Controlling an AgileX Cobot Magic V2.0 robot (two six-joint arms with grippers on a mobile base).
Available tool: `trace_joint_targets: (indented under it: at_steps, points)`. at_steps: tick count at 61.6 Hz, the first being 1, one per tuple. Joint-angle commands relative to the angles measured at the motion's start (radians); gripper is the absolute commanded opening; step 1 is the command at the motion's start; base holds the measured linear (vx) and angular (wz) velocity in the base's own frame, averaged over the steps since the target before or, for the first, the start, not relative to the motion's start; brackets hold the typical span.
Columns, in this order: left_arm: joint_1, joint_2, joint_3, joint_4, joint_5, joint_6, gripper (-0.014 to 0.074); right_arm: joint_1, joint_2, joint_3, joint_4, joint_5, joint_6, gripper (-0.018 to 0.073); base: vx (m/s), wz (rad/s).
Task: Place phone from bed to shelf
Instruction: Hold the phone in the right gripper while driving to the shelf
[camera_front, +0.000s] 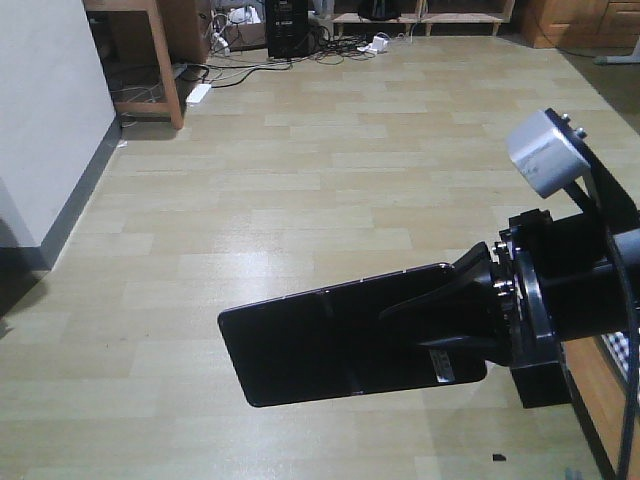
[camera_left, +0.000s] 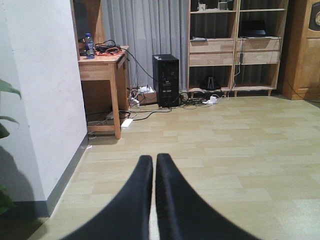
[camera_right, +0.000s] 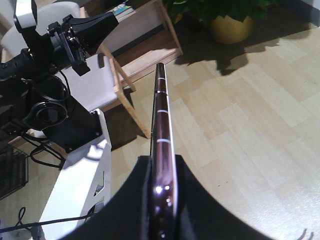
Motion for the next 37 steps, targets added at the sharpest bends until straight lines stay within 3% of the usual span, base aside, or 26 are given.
trace_joint_targets:
  at_steps: [1, 37]
  points:
    - [-0.004, -0.006, -0.025, -0.010, -0.072, -0.009, 0.0001, -0.001, -0.018, -0.026, 0.081, 0.060, 0.000, -0.0002, 0.28, -0.01]
    - [-0.004, -0.006, -0.025, -0.010, -0.072, -0.009, 0.0001, -0.001, -0.018, -0.026, 0.081, 0.059, 0.000, -0.0002, 0.30, -0.07]
